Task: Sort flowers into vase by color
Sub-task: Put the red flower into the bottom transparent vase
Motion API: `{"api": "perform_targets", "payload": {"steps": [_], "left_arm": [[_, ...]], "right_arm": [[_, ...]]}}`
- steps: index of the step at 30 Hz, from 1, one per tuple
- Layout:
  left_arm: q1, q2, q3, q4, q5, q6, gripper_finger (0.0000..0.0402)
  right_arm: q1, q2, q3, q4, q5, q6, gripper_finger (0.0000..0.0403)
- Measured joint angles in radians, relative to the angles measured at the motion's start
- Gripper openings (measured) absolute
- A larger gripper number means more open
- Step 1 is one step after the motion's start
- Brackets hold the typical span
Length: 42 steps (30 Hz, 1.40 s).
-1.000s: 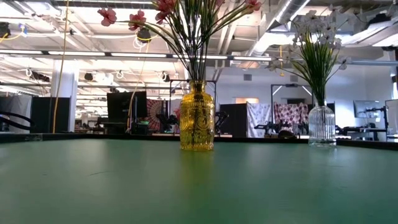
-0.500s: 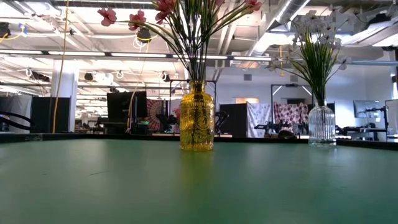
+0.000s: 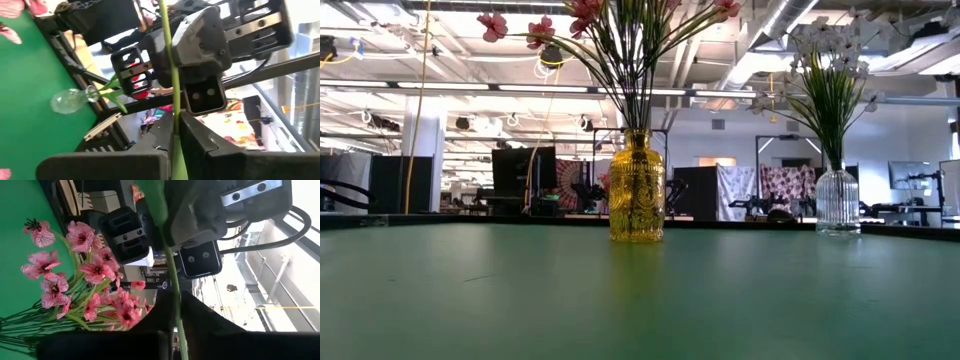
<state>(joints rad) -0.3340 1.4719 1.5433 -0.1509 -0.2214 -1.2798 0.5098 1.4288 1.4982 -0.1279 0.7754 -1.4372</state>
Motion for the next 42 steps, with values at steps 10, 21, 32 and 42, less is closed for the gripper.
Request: {"api": "perform_targets", "payload": {"steps": [10, 21, 32, 42], "left_arm": [[0.013, -0.011, 0.000, -0.005, 0.014, 0.157, 0.0097], [0.077, -0.163, 0.000, 0.055, 0.025, 0.689, 0.0171], [0.076, -0.344, -0.034, -0.125, -0.098, 1.223, 0.0169], [0.076, -0.439, -0.222, -0.134, -0.257, 1.198, 0.0168]], "right_arm": [[0.004, -0.002, -0.001, -0.032, -0.133, 0.267, 0.0018], [0.027, -0.114, 0.092, -0.176, -0.274, 0.822, 0.0018], [0.149, -0.302, 0.126, -0.477, -0.236, 1.474, 0.0031], [0.485, -0.423, 0.117, -0.818, 0.107, 1.824, 0.0023]]}}
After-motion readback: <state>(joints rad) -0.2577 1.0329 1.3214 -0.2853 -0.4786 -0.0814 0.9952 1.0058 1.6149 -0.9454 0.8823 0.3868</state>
